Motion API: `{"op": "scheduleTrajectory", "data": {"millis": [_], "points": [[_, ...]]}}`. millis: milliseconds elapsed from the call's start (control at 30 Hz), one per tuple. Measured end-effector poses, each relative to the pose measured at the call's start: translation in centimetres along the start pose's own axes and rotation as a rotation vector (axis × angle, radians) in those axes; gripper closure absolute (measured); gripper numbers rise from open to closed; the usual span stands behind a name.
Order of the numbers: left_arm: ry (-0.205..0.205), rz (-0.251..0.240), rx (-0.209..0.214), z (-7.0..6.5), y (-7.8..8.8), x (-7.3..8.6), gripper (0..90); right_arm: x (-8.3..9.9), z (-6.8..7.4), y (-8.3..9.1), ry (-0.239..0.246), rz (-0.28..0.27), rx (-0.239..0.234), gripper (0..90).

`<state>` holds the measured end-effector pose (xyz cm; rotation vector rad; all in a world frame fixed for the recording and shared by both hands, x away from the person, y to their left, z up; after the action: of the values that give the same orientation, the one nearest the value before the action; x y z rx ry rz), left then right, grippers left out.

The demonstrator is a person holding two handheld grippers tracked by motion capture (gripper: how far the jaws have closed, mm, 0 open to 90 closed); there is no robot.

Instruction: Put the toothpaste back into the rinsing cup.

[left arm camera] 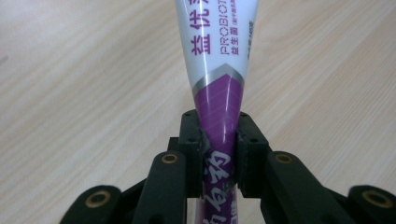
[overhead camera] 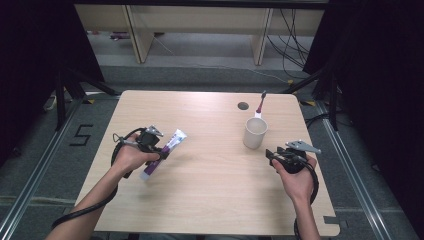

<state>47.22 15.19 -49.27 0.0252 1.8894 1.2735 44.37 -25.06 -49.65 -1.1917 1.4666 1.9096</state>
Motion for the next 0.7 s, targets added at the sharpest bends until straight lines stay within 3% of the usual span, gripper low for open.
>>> {"op": "scheduleTrajectory", "data": {"millis": [33, 133, 167, 200, 233, 267, 300, 400, 433, 567, 667, 700], "points": [[-0.013, -0.021, 0.007, -0.1, 0.2, -0.2, 76.0, 0.1, 0.0, 0.2, 0.001, 0.020, 0.006, 49.8], [-0.017, -0.125, 0.015, -0.3, 0.5, -0.7, 75.9, 0.0, 0.0, -0.1, 0.050, -0.002, 0.006, 49.9], [-0.004, -0.162, 0.019, -0.4, 0.5, -0.8, 75.9, 0.0, 0.5, -0.2, 0.015, 0.000, -0.011, 50.1], [0.006, -0.186, 0.020, -0.4, 0.6, -0.9, 75.9, -0.1, 0.3, -0.2, 0.056, -0.002, -0.005, 50.1], [0.002, -0.220, 0.028, -0.6, 0.6, -1.0, 75.9, -0.1, 0.5, -0.2, 0.058, -0.003, -0.010, 50.1], [-0.012, -0.264, 0.031, -0.8, 0.7, -1.1, 75.9, -0.1, 1.0, -0.4, 0.017, -0.014, -0.027, 50.2], [-0.004, -0.312, 0.033, -1.0, 0.7, -1.3, 75.9, -0.2, 0.9, -0.4, 0.059, -0.017, -0.033, 50.3], [-0.002, -0.411, 0.042, -1.6, 0.9, -1.6, 75.9, -0.4, 1.9, -0.4, 0.034, -0.031, -0.053, 50.4], [0.003, -0.443, 0.046, -1.7, 1.0, -1.7, 76.0, -0.6, 2.0, -0.5, 0.066, -0.051, -0.067, 50.5], [-0.001, -0.578, 0.074, -2.5, 1.2, -2.2, 75.9, -1.4, 3.5, -0.3, 0.072, -0.104, -0.126, 50.6], [-0.009, -0.648, 0.076, -3.1, 1.3, -2.4, 75.9, -2.0, 4.7, -0.1, 0.101, -0.141, -0.164, 50.4], [-0.011, -0.667, 0.082, -3.3, 1.3, -2.5, 76.0, -2.3, 5.4, -0.1, 0.083, -0.159, -0.202, 50.2]]}}
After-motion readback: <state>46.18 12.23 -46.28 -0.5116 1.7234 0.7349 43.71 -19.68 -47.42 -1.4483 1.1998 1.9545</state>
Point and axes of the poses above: each handheld gripper's, and its own axes: y roughly backward along the jaws, x roughly out of its underside, z roughly to its left, the point moved 6 cm from there along -y, roughly forward along the jaws, and after that the axes turned 7 degrees about y, right-handed, at the moved point
